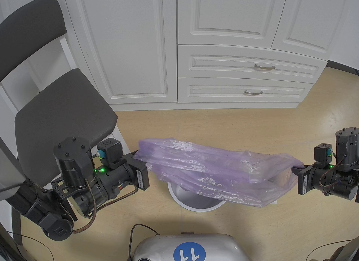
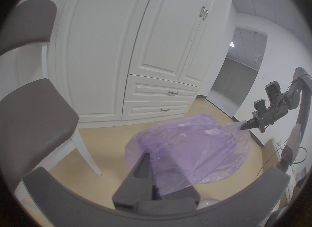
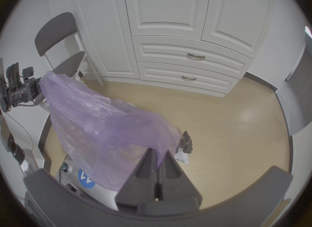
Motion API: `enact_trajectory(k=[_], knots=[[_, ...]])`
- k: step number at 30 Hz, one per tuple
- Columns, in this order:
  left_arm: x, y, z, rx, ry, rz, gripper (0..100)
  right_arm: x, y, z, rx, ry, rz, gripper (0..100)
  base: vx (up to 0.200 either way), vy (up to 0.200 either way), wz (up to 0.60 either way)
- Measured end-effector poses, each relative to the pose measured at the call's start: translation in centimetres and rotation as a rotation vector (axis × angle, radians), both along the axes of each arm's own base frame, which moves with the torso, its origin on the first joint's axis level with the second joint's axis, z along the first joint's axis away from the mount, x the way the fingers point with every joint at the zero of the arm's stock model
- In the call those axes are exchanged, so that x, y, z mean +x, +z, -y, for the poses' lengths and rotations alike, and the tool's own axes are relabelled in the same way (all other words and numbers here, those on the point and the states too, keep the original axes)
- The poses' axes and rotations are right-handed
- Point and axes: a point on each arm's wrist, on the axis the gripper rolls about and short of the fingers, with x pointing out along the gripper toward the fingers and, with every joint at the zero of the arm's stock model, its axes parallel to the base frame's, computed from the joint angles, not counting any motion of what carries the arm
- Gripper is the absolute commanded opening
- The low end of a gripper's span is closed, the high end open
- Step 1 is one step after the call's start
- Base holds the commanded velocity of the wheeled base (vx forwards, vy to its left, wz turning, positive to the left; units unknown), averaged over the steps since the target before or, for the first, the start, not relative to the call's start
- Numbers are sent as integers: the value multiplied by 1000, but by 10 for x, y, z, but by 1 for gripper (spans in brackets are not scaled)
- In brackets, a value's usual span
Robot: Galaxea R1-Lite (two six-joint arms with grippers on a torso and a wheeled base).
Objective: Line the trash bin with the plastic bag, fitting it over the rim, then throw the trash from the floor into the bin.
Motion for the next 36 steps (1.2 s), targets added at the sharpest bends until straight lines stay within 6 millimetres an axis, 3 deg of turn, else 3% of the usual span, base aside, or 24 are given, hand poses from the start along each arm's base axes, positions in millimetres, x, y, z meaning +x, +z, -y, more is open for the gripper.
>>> enact_trajectory(k=[6, 14, 36], knots=[[5, -4, -13, 11, 36, -12, 0, 0, 0, 9, -59, -45, 10, 0, 0, 0, 0], [11, -10, -14, 20, 54, -25, 0, -3, -2, 14, -82, -56, 12, 0, 0, 0, 0], [12, -13, 6, 9, 14, 2, 0, -11, 7, 14, -65, -22, 66, 0, 0, 0, 0]])
